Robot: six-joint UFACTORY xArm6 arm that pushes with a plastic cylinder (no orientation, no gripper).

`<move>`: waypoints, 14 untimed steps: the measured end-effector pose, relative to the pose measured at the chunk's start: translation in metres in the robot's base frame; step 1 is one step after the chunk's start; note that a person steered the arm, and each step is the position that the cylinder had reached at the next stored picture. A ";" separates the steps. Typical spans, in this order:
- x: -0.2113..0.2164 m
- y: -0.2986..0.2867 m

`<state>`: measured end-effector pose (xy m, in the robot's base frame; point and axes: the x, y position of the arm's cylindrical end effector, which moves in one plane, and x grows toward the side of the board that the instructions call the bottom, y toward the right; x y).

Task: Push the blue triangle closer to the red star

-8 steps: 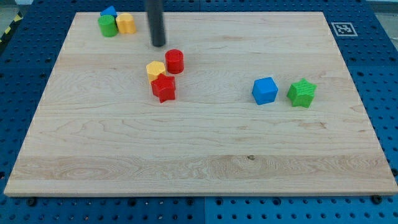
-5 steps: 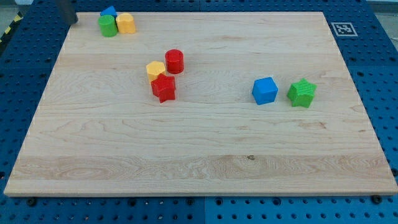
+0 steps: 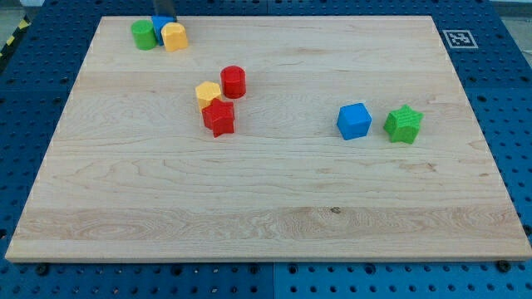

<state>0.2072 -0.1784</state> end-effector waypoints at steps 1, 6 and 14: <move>-0.001 -0.017; 0.096 0.008; 0.144 0.026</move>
<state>0.3515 -0.1520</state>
